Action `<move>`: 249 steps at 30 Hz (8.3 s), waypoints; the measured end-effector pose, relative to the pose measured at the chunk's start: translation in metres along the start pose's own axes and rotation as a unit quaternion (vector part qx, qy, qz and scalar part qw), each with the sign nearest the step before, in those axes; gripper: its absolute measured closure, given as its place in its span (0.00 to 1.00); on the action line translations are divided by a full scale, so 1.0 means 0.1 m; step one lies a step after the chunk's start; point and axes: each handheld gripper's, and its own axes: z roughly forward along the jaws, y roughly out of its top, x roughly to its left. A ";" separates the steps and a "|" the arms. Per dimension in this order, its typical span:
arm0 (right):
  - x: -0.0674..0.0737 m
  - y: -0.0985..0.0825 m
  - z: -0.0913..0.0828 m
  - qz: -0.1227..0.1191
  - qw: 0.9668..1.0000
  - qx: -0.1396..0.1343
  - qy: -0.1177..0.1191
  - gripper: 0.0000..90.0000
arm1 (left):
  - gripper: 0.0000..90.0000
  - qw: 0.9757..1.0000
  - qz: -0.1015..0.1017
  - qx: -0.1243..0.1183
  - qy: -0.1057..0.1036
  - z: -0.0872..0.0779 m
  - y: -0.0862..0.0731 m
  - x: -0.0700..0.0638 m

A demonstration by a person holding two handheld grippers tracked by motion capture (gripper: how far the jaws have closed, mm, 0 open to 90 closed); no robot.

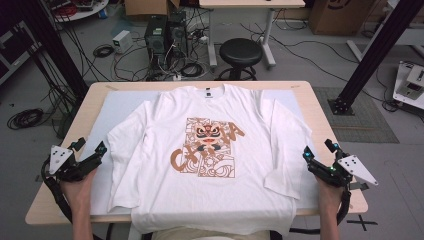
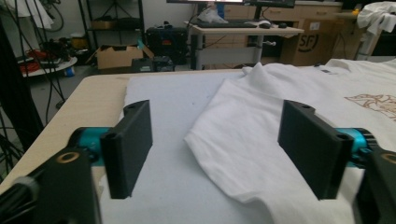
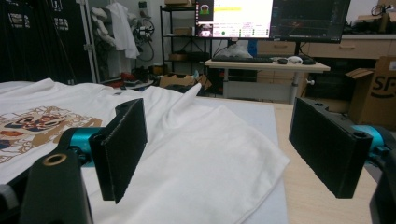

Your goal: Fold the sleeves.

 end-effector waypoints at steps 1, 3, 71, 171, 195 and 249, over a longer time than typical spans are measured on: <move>0.00 0.00 0.00 0.000 1.000 0.001 0.000 0.22 | 0.28 1.000 0.003 0.000 0.000 0.00 0.00 0.00; 0.00 0.00 0.00 0.000 1.000 0.002 -0.001 0.22 | 0.27 1.000 0.009 -0.005 0.006 -0.01 0.00 -0.02; 0.03 0.00 0.01 -0.009 1.000 0.005 -0.016 0.22 | 0.46 0.924 0.137 0.222 -0.281 -0.46 -0.16 -0.76; 0.05 0.01 0.02 -0.020 0.999 0.013 -0.021 0.22 | 0.89 0.902 0.108 0.179 -0.378 0.59 0.26 -3.15; 0.06 0.01 0.03 -0.023 0.999 0.016 -0.022 0.22 | 0.66 0.854 0.217 0.228 -0.414 0.40 -0.01 -3.39; 0.05 0.01 0.04 -0.021 0.999 0.019 -0.024 0.22 | 0.95 0.838 0.159 0.198 -0.483 0.40 0.09 -4.29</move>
